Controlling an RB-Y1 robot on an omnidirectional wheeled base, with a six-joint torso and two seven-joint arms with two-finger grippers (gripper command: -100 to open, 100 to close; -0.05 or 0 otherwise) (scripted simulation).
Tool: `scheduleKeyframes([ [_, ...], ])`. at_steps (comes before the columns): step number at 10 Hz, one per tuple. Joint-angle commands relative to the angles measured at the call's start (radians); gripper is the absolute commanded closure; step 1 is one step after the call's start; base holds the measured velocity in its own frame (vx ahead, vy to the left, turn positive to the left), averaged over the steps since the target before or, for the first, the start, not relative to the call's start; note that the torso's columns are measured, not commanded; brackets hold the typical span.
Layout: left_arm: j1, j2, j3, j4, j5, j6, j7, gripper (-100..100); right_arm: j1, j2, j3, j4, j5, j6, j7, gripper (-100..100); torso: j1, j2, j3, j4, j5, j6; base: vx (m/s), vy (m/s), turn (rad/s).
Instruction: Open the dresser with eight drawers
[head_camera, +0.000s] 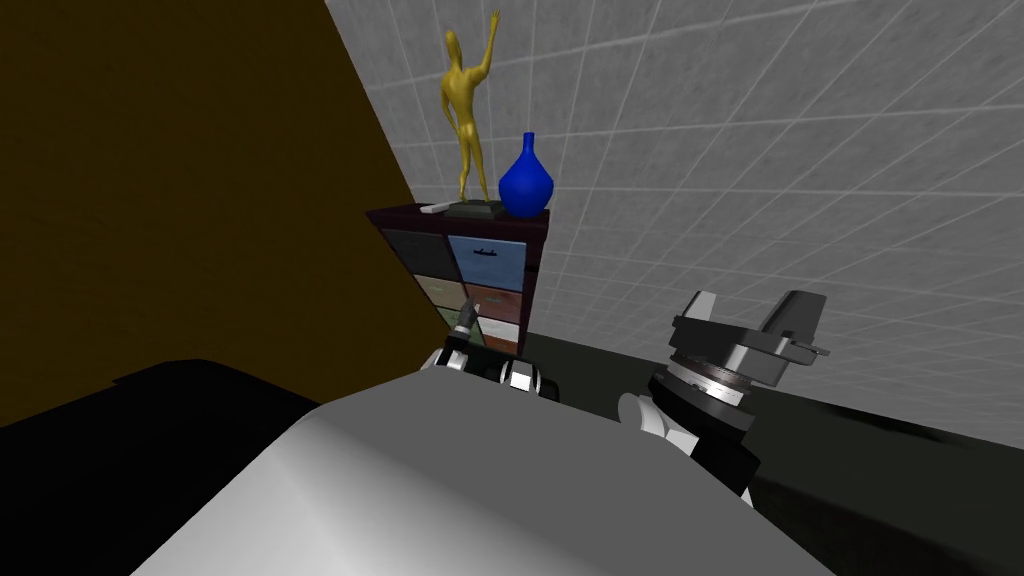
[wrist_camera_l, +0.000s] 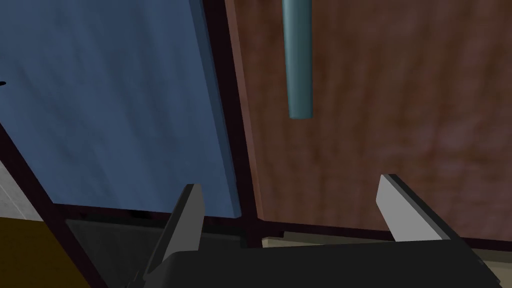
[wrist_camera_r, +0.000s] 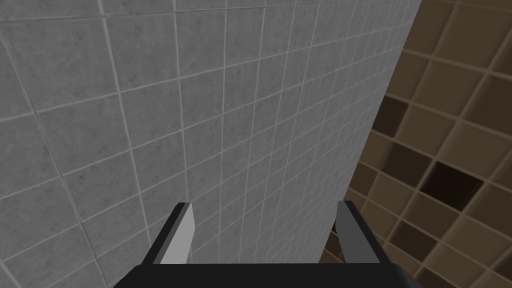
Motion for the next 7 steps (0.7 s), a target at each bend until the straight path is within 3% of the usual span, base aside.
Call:
scheduleKeyframes([
  [1, -0.001, -0.033, -0.015, 0.053, -0.003, -0.044, -0.012, -100, 0.000, 0.000, 0.000, 0.000, 0.000, 0.000, 0.000, 0, 0.001, 0.000, 0.000, 0.000, 0.000, 0.000, 0.024, -0.040, -0.051],
  [2, 0.002, -0.070, -0.024, 0.080, -0.004, -0.070, -0.018, -100, 0.000, 0.000, 0.000, 0.000, 0.000, 0.000, 0.000, 0, 0.000, 0.000, 0.000, 0.000, 0.000, 0.000, 0.018, -0.061, -0.067],
  [4, 0.004, -0.111, -0.030, 0.095, -0.006, -0.085, -0.022, -100, 0.000, 0.000, 0.000, 0.000, 0.000, 0.000, 0.000, 0, -0.002, -0.001, -0.001, 0.000, -0.001, 0.000, 0.022, -0.052, -0.030],
  [5, 0.004, -0.124, -0.031, 0.098, -0.006, -0.088, -0.022, -100, 0.000, 0.000, 0.000, 0.000, 0.000, 0.000, 0.000, 0, 0.000, -0.001, -0.001, 0.000, 0.000, 0.000, 0.011, -0.020, -0.010],
  [6, 0.003, -0.112, -0.029, 0.097, -0.005, -0.087, -0.019, -100, 0.000, 0.000, 0.000, 0.000, 0.000, 0.000, 0.000, 0, 0.001, -0.001, -0.001, 0.000, 0.000, 0.000, 0.004, -0.008, -0.002],
  [7, -0.003, -0.112, -0.027, 0.075, -0.005, -0.060, -0.019, -100, 0.000, 0.000, 0.000, 0.000, 0.000, 0.000, 0.000, 0, 0.001, -0.001, 0.000, 0.000, 0.000, 0.000, 0.032, -0.004, -0.003],
])
